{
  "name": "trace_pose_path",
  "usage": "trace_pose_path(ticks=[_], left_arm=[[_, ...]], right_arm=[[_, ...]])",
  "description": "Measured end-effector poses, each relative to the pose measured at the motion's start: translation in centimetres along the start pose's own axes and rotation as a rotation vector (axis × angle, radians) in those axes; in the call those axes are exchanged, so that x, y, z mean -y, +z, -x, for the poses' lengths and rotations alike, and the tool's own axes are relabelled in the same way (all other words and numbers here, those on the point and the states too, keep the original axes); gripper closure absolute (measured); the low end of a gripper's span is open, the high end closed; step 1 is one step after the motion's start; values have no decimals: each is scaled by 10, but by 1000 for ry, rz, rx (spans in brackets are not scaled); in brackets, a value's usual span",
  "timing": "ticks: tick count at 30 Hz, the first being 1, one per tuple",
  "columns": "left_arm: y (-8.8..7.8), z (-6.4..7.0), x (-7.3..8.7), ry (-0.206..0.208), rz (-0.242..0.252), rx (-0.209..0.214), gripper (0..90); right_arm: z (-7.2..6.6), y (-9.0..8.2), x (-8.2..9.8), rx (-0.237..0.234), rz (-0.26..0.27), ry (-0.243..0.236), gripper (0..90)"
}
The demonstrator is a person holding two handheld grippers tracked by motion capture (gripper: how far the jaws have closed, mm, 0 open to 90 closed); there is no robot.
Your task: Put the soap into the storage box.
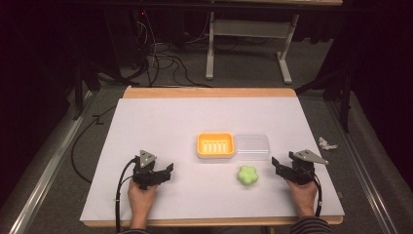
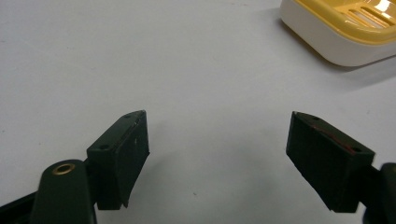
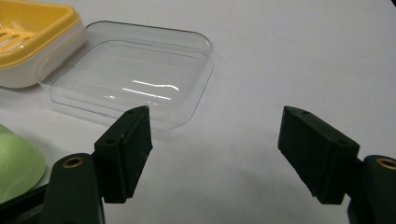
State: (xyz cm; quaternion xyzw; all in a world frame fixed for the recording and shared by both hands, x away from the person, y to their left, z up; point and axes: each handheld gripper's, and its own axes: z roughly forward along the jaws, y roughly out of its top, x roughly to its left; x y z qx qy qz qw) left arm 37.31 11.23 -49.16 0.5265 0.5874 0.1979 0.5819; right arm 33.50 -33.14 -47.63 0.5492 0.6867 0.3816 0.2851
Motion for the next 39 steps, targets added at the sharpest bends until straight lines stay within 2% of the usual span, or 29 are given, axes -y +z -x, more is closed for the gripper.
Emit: trace_pose_path(ticks=[11,17,27,31,39], left_arm=[[0,0,0,0,3,-1,216],[0,0,0,2,0,-2,216],[0,0,0,0,1,-5,216],[0,0,0,0,0,-4,216],[0,0,0,2,-4,-4,216]], right_arm=[[0,0,-1,-4,-1,1,252],[0,-2,0,2,16,7,237],[-1,-6,1,-10,0,6,226],[0,-8,1,-47,-6,9,192],[0,-17,2,-79,-2,-8,157]])
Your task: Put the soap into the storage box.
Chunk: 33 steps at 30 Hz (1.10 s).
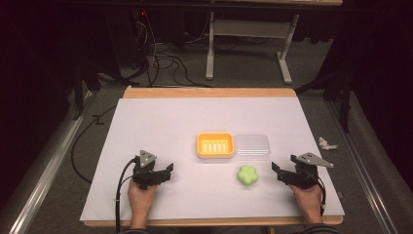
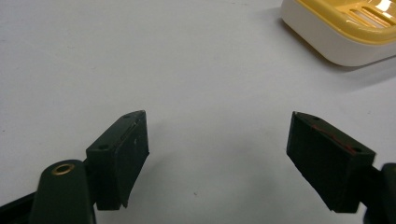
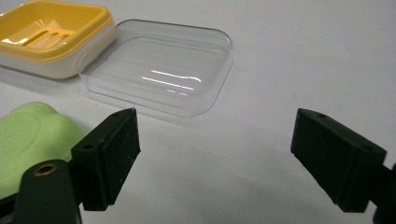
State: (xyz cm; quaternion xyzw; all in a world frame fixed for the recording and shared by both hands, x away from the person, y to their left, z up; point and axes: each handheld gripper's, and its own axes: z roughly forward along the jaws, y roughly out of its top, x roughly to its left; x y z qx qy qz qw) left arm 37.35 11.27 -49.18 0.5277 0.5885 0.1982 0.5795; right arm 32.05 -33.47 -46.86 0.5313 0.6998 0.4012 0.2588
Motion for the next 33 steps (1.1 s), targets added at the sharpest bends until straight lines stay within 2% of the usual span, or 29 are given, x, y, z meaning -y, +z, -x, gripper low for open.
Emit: trace_pose_path(ticks=[14,27,33], left_arm=[[0,0,0,-5,3,0,212],[0,0,0,1,0,0,212],[0,0,0,1,0,1,212]], right_arm=[[-12,-12,0,-18,38,-23,153],[-19,-14,0,-44,3,-36,154],[-25,-16,-2,-57,6,-20,155]])
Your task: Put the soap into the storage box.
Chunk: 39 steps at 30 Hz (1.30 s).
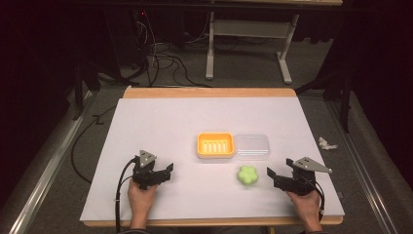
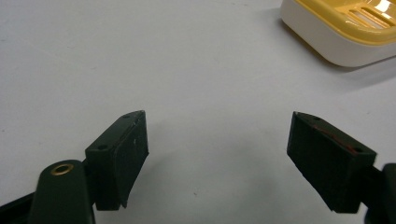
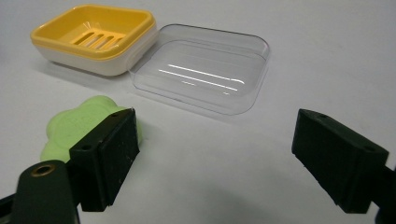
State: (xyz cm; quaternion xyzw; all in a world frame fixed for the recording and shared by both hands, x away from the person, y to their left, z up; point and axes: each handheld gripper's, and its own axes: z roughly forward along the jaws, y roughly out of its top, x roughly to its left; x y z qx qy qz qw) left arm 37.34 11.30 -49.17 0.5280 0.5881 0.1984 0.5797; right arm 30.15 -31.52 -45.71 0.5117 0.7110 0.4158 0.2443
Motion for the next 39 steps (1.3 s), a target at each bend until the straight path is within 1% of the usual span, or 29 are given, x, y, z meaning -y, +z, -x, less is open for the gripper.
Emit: trace_pose_path(ticks=[1,5,7,9,14,19,21,24,25,27,29,32,34,35,38,39], left_arm=[[0,0,0,0,0,0,212],[0,0,0,1,-1,0,212],[0,0,0,-2,-1,0,212],[0,0,0,-4,-1,1,212],[0,0,0,-6,2,2,212],[0,0,0,-6,2,0,212],[0,0,0,-6,3,0,212],[0,0,0,-1,0,-3,212],[0,0,0,-6,0,-1,212],[0,0,0,-2,-1,-2,212],[0,0,0,-3,0,-1,212],[0,0,0,0,2,-3,212],[0,0,0,-5,3,-4,211],[0,0,0,-6,5,-4,211],[0,0,0,-1,2,-2,211],[1,0,0,-1,-3,-2,212]], right_arm=[[-3,0,-1,-9,-1,-2,155],[-7,0,-3,-20,-7,-19,165],[-11,0,-5,-24,-36,-28,185],[-12,0,-5,-32,-51,-38,196],[-15,-2,-5,-40,-54,-38,203],[-19,-5,-5,-49,-57,-50,210],[-20,-5,-5,-46,-58,-64,227],[-24,-7,-5,-59,-60,-66,232],[-26,-7,-5,-63,-60,-65,233],[-28,-7,-5,-66,-65,-79,234],[-30,-7,-5,-70,-65,-77,235],[-36,-6,-8,-84,-71,-106,237],[-39,-6,-8,-83,-76,-107,238],[-41,-6,-8,-81,-75,-118,238],[-46,-4,-6,-87,-80,-124,238],[-48,-3,-5,-88,-77,-134,238]])
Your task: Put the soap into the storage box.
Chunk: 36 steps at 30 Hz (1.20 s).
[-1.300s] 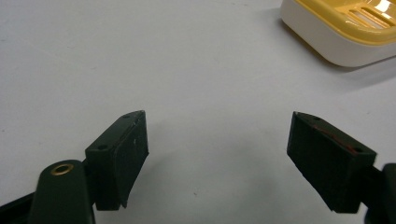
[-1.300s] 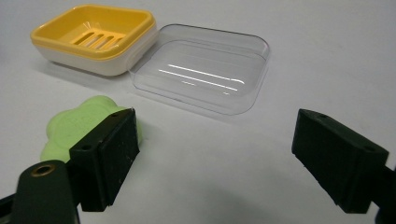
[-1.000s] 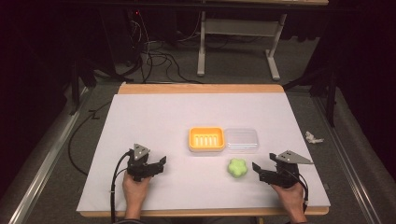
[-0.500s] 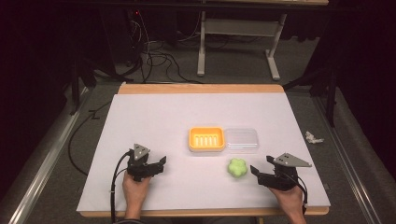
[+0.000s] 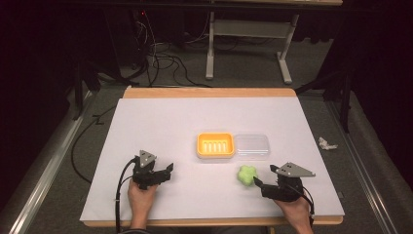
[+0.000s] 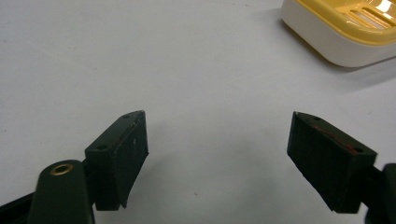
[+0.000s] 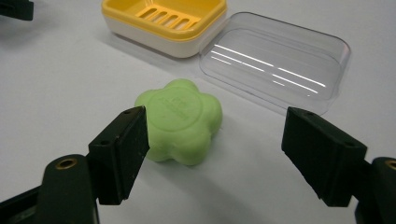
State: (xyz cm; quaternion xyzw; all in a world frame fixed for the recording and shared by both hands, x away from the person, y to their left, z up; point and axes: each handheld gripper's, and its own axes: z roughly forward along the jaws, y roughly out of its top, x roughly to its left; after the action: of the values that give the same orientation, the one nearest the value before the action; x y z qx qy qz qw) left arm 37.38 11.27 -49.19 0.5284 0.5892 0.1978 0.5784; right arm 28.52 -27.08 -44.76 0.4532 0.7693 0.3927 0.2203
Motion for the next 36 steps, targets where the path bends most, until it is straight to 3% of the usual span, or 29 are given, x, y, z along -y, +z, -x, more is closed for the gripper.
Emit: trace_pose_path(ticks=[3,9,17,19,22,24,27,28,31,34,36], left_arm=[[1,0,0,2,-6,-1,211],[1,1,1,2,1,-1,210],[1,0,1,3,-12,-1,210],[2,-1,-1,-13,-17,-11,199],[0,-2,-2,-16,21,-21,216],[-1,-6,-6,-78,26,-22,207],[-2,-6,-6,-79,23,-2,197],[-5,-5,-6,-68,55,5,213],[-5,-5,-6,-74,38,8,199],[-11,-3,-4,-59,78,35,227],[-13,-5,-6,-86,79,25,221]], right_arm=[[-3,4,-1,-3,-14,-6,228],[-7,12,-8,13,-39,-71,210],[-10,21,-12,-7,-73,-83,195],[-11,23,-13,-17,-80,-84,194],[-17,29,-13,-31,-100,-92,190],[-19,32,-13,-31,-124,-88,173],[-19,28,-15,-30,-120,-89,178],[-16,26,-15,-32,-117,-88,179],[-15,29,-15,-21,-145,-95,176],[-16,33,-15,-22,-154,-93,176],[-20,44,-16,-30,-200,-111,176]])
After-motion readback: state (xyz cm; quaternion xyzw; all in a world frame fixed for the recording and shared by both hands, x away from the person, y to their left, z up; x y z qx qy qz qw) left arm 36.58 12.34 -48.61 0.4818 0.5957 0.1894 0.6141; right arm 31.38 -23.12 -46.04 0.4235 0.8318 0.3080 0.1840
